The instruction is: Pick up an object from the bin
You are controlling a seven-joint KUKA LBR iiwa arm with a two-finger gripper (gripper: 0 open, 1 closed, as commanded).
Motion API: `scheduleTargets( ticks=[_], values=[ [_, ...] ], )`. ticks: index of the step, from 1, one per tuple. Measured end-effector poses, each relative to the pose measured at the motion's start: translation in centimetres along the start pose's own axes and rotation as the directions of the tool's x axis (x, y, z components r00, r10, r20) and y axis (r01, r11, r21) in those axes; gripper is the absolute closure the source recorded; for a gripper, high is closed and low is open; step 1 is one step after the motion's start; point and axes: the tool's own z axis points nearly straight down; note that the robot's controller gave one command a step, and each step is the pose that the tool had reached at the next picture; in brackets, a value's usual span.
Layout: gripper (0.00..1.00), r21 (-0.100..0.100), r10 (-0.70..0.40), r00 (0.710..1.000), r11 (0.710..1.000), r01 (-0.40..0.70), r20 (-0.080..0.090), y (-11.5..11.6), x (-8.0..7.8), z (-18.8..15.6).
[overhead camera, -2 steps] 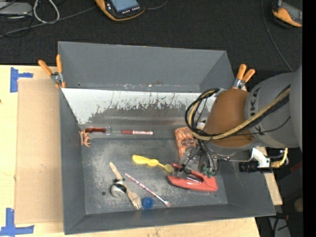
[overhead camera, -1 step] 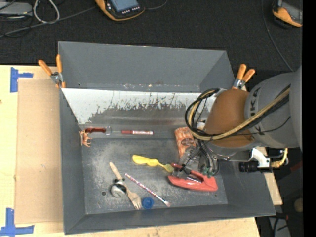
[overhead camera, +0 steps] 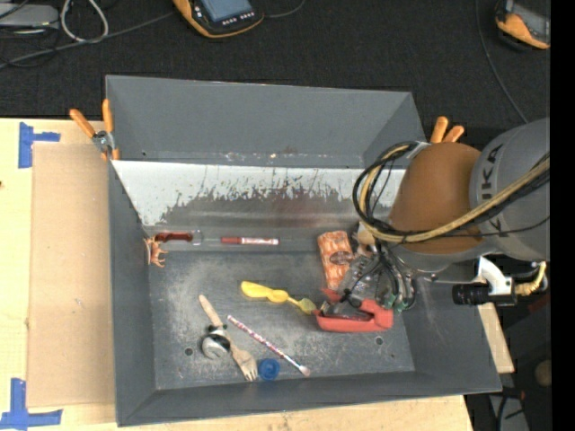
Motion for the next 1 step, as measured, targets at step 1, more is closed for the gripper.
scheduleTargets(
  ticks=[1],
  values=[
    [1.0,-0.001,0.03,1.0,1.0,-0.03,0.0,0.0,-0.25,-7.68]
  ],
)
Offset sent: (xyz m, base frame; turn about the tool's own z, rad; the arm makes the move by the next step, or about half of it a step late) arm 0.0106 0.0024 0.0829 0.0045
